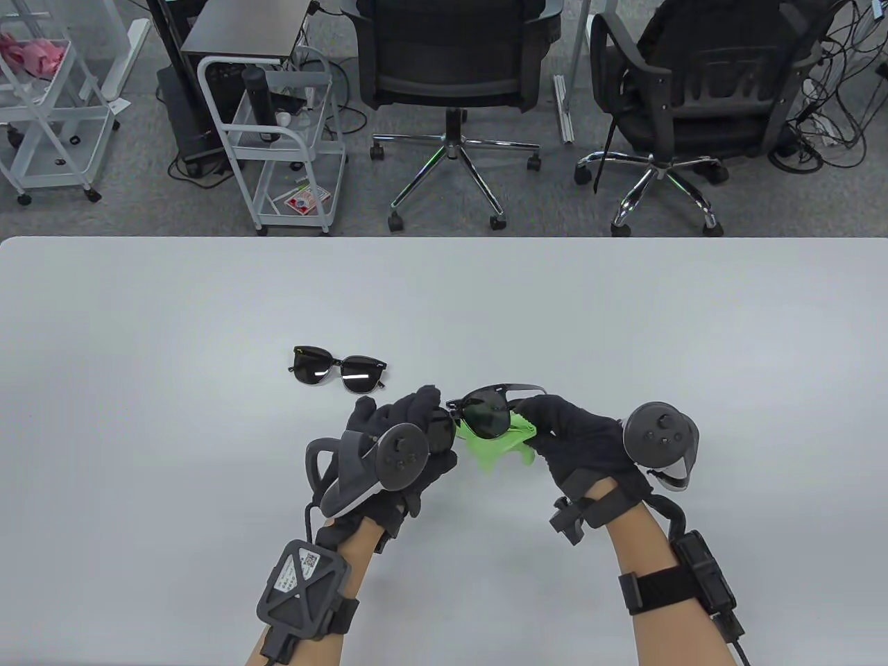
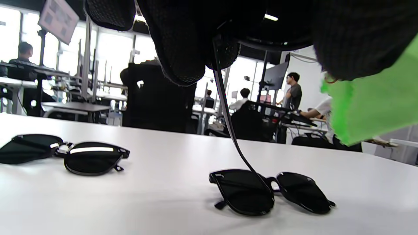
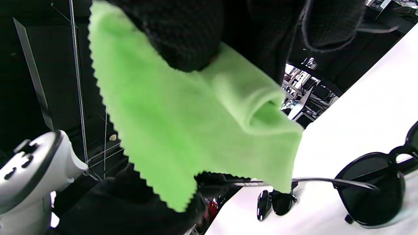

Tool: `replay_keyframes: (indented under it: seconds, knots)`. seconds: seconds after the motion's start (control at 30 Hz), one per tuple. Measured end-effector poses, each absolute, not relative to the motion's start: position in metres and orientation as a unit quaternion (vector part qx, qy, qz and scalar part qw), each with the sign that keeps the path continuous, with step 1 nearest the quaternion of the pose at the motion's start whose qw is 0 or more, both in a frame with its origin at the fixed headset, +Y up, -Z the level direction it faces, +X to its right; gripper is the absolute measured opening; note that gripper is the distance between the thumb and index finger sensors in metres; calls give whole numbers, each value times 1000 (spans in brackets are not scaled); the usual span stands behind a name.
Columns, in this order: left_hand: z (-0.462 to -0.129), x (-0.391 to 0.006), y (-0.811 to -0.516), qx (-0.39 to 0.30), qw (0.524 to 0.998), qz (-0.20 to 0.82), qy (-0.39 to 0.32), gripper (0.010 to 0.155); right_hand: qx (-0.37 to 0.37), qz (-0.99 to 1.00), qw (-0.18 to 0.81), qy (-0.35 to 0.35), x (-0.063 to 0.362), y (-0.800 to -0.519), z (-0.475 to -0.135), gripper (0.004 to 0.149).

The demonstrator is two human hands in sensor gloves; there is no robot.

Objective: Dust sunglasses

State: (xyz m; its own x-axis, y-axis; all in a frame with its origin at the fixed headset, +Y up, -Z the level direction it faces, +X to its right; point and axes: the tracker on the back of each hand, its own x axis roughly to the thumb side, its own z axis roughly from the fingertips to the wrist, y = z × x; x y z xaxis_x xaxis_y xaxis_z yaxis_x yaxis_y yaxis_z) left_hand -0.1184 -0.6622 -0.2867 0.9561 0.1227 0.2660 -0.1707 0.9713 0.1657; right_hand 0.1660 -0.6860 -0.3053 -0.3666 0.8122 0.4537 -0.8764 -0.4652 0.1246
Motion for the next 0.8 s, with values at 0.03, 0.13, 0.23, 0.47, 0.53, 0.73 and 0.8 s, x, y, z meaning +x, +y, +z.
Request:
replay_keyframes:
  seconds: [0.03,0.13,0.23,0.47,0.53,0.73,0.8]
  knots:
    - [-286,-119,-660,108,984,66,-123,92,236,820,518,-59,165,-686,-305,40]
    - [-282,-118,-656,148,982,36,-116,92,224,798,558,-44,162,-689,-306,41]
    - [-278,-115,-652,177,978,2,-114,92,204,765,611,-30,159,-693,-306,42]
    - [-274,-115,-646,222,969,-48,-94,92,175,691,702,10,165,-704,-309,43]
    - [-274,-114,-646,229,968,-57,-90,92,153,686,711,10,168,-707,-309,43]
    - [-270,-111,-643,245,962,-63,-105,92,97,680,726,5,172,-713,-307,41]
    - [-269,-109,-642,249,960,-67,-111,92,93,672,735,6,172,-713,-306,40]
